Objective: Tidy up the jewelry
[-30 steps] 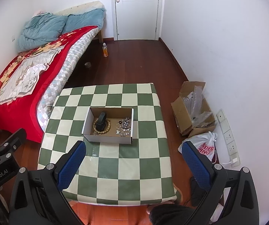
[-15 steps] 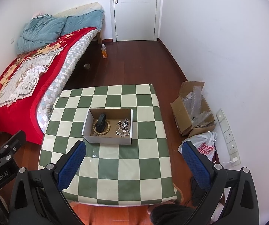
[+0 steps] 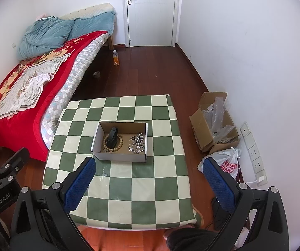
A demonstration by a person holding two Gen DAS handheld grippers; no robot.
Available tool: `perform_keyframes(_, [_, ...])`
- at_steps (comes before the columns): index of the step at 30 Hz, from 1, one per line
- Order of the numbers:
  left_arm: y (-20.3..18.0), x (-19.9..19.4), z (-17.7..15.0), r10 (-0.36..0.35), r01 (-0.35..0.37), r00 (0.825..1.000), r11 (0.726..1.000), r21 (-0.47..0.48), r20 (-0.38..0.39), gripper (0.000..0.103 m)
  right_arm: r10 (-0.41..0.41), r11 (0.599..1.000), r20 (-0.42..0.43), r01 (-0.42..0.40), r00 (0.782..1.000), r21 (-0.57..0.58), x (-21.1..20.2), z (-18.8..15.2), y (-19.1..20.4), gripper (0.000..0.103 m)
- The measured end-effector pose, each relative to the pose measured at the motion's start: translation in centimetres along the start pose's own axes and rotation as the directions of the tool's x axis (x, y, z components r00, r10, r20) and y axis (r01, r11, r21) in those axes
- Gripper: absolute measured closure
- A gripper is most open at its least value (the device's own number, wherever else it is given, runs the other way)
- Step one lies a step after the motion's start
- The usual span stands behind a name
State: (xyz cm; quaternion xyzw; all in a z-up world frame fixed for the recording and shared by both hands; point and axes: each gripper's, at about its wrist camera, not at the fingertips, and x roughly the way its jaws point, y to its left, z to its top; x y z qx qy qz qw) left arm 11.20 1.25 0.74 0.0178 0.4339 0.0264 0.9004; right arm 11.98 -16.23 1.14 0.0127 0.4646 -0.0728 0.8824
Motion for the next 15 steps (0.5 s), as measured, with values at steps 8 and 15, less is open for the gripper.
perform_keyframes(8, [0.10, -0.04, 0.01, -0.003, 0.003, 1.000, 1.000, -0.002, 0.001, 0.001, 0.000, 1.000, 0.001, 0.000, 1.000, 0.000, -0.04, -0.01, 0.02, 0.000])
perform_keyframes(15, [0.09, -0.54, 0.32, -0.024, 0.024, 1.000, 1.000, -0.020, 0.013, 0.001, -0.002, 1.000, 0.001, 0.002, 1.000, -0.003, -0.17, 0.11, 0.06, 0.000])
